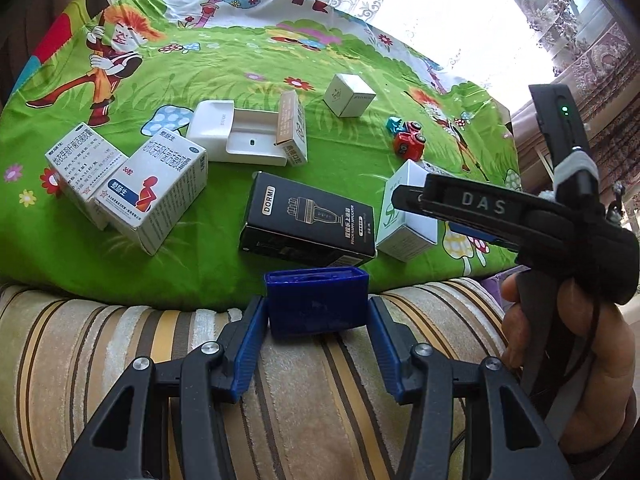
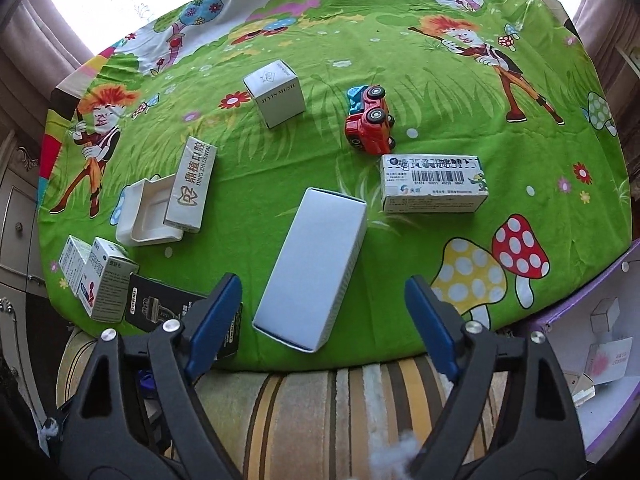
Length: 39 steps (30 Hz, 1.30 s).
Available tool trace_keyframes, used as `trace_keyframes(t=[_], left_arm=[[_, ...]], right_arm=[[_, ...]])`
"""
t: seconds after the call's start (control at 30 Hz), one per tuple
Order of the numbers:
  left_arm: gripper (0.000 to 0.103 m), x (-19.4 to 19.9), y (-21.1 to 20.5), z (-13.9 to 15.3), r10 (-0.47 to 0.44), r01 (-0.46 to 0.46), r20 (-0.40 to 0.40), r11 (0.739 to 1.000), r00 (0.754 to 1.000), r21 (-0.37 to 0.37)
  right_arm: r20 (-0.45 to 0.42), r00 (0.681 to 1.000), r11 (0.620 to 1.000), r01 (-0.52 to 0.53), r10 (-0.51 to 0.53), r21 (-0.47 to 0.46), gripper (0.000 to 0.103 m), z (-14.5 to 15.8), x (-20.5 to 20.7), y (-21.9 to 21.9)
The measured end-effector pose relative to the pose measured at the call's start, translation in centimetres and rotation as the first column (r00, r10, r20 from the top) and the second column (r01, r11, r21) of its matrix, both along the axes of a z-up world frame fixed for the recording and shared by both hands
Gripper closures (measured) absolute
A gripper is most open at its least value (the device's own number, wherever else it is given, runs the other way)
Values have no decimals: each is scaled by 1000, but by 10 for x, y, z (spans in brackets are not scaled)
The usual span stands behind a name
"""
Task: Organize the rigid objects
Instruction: 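Grasp the dark blue block with the left tool while the right tool grasps the long white box, then carry both items over the purple box and open both tools to release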
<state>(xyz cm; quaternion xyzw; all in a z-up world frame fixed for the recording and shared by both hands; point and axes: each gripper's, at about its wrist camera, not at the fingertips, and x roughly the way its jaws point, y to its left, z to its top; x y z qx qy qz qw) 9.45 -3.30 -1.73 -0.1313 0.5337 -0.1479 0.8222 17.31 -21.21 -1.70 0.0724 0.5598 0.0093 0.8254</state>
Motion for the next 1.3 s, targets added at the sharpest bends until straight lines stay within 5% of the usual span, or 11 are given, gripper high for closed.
trace_keyframes(t=[0.13,0.33,0.93,1.3], left_arm=[[51,-1,-1,1,-1,1,3,1000,1000,5],[51,-6,-8,7,-18,17,32,1000,999,21],[51,-24,-52,36,-110,110,134,994,985,5],[51,-32,-110,45,-230,231,145,973,962,11]], right_arm=[[-8,999,999,-34,34,14,51,-5,0,2],[23,998,998,-57,57,18,61,4,-13,-2],[182,983,996,-19,4,84,62,50,-84,-65],[189,962,980,188,-197,67,62,50,-134,-174]])
